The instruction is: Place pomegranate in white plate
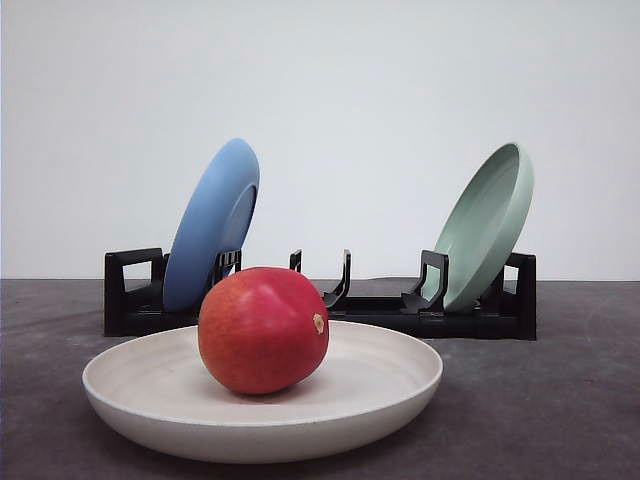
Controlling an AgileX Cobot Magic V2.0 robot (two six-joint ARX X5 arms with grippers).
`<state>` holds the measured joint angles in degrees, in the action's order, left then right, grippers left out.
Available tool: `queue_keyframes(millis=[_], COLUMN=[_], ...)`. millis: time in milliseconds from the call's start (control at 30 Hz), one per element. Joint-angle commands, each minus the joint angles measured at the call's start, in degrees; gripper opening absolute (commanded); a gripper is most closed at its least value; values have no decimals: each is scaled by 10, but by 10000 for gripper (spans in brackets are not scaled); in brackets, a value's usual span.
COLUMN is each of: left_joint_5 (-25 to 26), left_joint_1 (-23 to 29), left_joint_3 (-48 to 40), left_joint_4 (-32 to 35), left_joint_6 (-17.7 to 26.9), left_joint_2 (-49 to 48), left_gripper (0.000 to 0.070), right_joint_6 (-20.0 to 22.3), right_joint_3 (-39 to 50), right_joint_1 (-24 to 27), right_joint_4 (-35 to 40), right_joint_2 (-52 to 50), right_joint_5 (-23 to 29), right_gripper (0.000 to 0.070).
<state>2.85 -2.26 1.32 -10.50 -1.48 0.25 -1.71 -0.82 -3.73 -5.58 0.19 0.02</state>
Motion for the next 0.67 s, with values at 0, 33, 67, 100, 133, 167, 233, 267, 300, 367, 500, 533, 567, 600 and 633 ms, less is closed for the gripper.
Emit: queue_keyframes(millis=[0, 33, 67, 100, 133, 167, 233, 267, 300, 367, 500, 533, 567, 600, 633], left_joint_5=[-3, -3, -3, -3, -3, -3, -3, -3, -3, -3, -3, -3, -3, -3, -3], left_joint_1=[0, 0, 0, 0, 0, 0, 0, 0, 0, 0, 0, 0, 0, 0, 0], left_joint_3=[-6, -6, -6, -6, -6, -6, -6, -6, -6, -6, -6, -6, -6, -6, -6], left_joint_4=[-2, -2, -2, -2, -2, -2, -2, -2, -2, -2, -2, -2, -2, -2, -2], left_joint_6=[4, 4, 4, 4, 4, 4, 4, 4, 4, 4, 4, 4, 4, 4, 4], left_joint_2=[0, 0, 0, 0, 0, 0, 0, 0, 0, 0, 0, 0, 0, 0, 0], left_gripper=[16, 16, 16, 16, 16, 16, 16, 16, 16, 16, 16, 16, 16, 16, 16], right_joint_6=[-4, -4, -4, -4, -4, -4, -4, -4, -4, -4, -4, -4, -4, -4, -4], right_joint_3=[2, 2, 2, 2, 2, 2, 2, 2, 2, 2, 2, 2, 2, 2, 2], right_joint_1=[0, 0, 0, 0, 0, 0, 0, 0, 0, 0, 0, 0, 0, 0, 0], right_joint_4=[5, 5, 5, 5, 5, 5, 5, 5, 5, 5, 5, 5, 5, 5, 5], right_joint_2=[0, 0, 0, 0, 0, 0, 0, 0, 0, 0, 0, 0, 0, 0, 0], right_joint_5=[0, 0, 0, 0, 0, 0, 0, 0, 0, 0, 0, 0, 0, 0, 0], right_gripper=[34, 34, 34, 34, 34, 34, 34, 34, 34, 34, 34, 34, 34, 34, 34])
